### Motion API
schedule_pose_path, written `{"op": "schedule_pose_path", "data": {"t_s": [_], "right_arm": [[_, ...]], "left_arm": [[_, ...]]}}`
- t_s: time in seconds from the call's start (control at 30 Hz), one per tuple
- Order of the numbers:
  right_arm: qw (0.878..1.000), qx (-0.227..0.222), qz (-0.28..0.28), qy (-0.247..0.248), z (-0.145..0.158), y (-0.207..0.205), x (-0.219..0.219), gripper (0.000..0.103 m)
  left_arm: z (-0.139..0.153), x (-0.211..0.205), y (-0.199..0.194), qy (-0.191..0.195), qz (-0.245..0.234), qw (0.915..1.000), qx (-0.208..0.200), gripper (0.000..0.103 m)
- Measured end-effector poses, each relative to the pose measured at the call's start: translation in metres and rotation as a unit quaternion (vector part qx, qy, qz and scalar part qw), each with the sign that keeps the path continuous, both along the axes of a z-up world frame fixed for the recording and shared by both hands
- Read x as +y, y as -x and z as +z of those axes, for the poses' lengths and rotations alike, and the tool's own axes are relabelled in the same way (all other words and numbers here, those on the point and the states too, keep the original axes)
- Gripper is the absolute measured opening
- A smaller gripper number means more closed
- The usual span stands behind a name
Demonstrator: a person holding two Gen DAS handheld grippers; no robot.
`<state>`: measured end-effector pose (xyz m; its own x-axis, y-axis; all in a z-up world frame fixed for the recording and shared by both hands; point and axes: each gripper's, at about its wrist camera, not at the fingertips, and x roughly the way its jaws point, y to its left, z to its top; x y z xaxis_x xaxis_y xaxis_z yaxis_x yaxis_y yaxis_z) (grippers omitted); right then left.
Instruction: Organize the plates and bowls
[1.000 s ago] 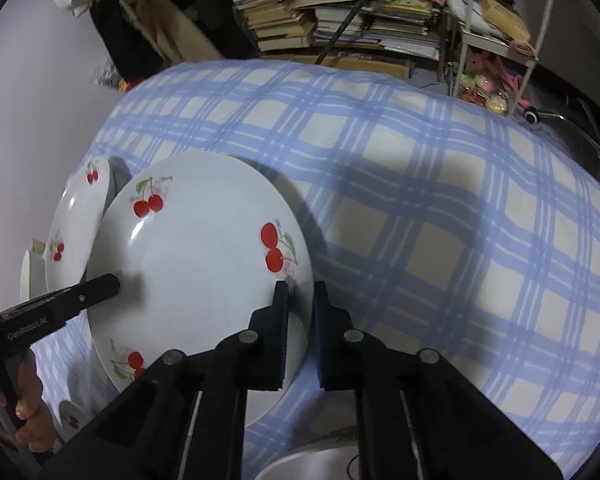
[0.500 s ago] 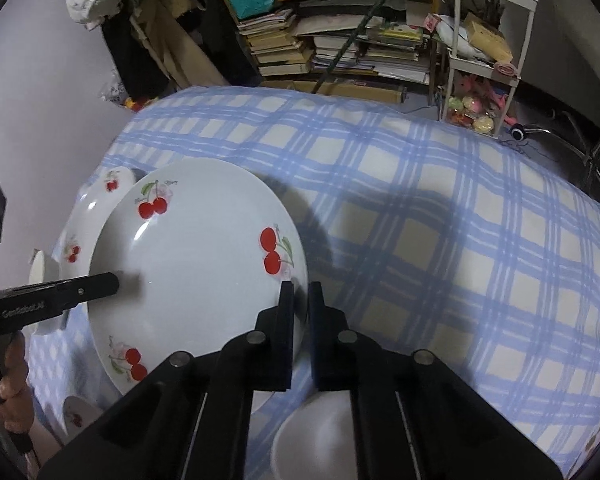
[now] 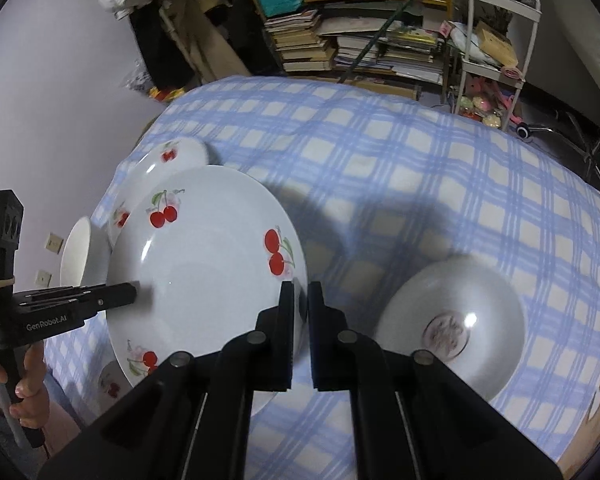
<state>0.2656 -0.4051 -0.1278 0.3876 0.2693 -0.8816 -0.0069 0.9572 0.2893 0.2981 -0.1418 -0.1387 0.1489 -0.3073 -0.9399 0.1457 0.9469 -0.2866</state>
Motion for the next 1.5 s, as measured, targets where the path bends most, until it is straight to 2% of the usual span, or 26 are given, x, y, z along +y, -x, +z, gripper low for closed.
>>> {"op": "schedule_pose_path", "data": {"t_s": [0.13, 0.4, 0.53, 0.7, 0.8, 0.93, 1.1, 1.27, 1.37, 1.5], "right_arm": [[1.000, 0.000, 0.004, 0.002, 0.002, 0.021, 0.023, 0.008], [1.000, 0.021, -0.006, -0.005, -0.012, 0.073, 0.060, 0.008], [1.000, 0.027, -0.008, 0.004, -0.017, 0.095, 0.077, 0.008], [0.999, 0.026, -0.029, -0.019, -0.021, 0.117, 0.087, 0.008], [0.999, 0.019, -0.035, 0.017, -0.020, 0.129, 0.102, 0.009], [0.999, 0.022, -0.043, 0.022, -0.025, 0.140, 0.113, 0.009], [0.998, 0.023, -0.019, 0.053, -0.028, 0.149, 0.129, 0.009], [0.998, 0.022, -0.026, 0.055, -0.031, 0.155, 0.134, 0.009], [0.997, 0.026, -0.022, 0.062, -0.036, 0.156, 0.141, 0.009], [0.997, 0.028, -0.026, 0.070, -0.045, 0.163, 0.142, 0.009]], "left_arm": [[0.001, 0.026, 0.026, 0.014, 0.004, 0.9999, -0.004, 0.013], [0.007, 0.059, 0.062, 0.005, -0.005, 0.9998, -0.021, 0.013], [0.011, 0.071, 0.076, 0.014, -0.016, 0.9994, -0.027, 0.013], [0.014, 0.080, 0.094, 0.000, -0.025, 0.9984, -0.052, 0.013], [0.007, 0.087, 0.103, 0.003, -0.023, 0.9987, -0.044, 0.013], [-0.007, 0.101, 0.118, 0.004, -0.002, 0.9994, -0.035, 0.013], [-0.016, 0.110, 0.127, -0.001, 0.004, 0.9998, -0.022, 0.013], [-0.024, 0.111, 0.134, -0.025, 0.008, 0.9994, -0.022, 0.014], [-0.034, 0.116, 0.137, -0.023, 0.016, 0.9996, -0.001, 0.014], [-0.036, 0.111, 0.142, -0.037, 0.000, 0.9993, -0.002, 0.014]]}}
